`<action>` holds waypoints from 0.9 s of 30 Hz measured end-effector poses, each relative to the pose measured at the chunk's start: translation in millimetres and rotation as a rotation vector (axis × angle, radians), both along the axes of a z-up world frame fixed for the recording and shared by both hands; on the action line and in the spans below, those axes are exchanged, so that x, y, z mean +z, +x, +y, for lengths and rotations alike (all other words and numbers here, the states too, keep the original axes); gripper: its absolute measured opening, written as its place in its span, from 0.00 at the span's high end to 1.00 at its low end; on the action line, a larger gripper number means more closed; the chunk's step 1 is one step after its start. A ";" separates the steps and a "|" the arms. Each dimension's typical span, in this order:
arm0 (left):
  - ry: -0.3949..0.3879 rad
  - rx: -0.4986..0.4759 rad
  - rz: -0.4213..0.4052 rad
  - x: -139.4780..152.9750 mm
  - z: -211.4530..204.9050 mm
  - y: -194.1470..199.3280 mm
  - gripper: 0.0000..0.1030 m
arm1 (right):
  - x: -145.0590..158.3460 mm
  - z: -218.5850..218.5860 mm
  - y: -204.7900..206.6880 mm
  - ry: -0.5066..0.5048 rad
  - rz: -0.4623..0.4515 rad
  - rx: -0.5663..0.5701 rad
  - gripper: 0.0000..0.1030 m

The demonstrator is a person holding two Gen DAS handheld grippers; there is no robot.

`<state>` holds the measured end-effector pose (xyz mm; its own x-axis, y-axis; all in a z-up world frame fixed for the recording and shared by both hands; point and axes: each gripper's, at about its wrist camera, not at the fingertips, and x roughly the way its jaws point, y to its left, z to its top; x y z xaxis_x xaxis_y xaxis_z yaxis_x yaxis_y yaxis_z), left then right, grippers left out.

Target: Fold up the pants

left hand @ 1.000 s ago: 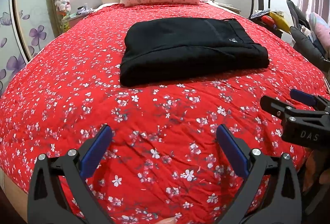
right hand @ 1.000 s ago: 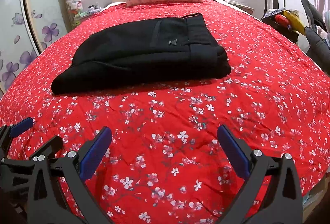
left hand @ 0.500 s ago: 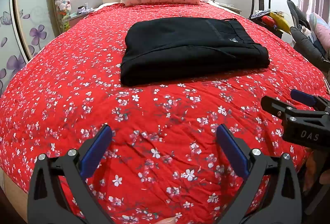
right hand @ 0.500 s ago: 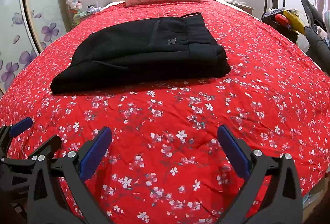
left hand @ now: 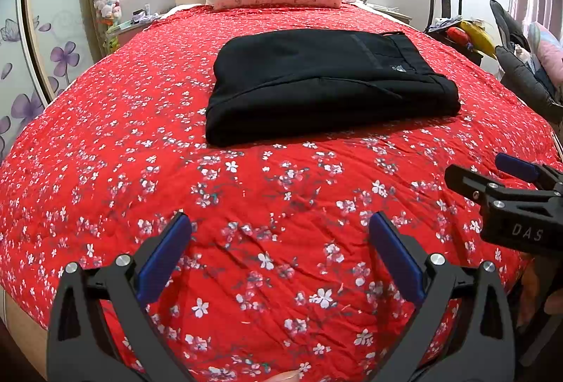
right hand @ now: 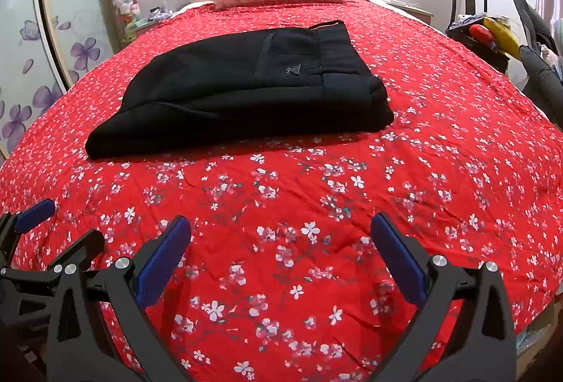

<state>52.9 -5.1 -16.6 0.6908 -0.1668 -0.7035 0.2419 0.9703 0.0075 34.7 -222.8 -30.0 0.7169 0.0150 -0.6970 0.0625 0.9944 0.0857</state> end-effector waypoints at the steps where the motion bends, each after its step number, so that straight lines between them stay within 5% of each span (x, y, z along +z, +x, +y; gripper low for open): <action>1: -0.001 0.000 0.000 0.1 0.2 -0.1 0.02 | 0.0 -0.2 0.1 0.000 0.000 0.000 0.01; 27: 0.000 0.001 0.001 0.4 0.3 0.0 0.02 | -3.0 -3.5 -0.3 0.000 0.006 0.003 0.01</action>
<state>52.9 -4.8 -16.2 0.6901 -0.1661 -0.7044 0.2413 0.9704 0.0075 34.3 -226.4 -33.0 0.7125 0.0173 -0.7015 0.0597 0.9946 0.0852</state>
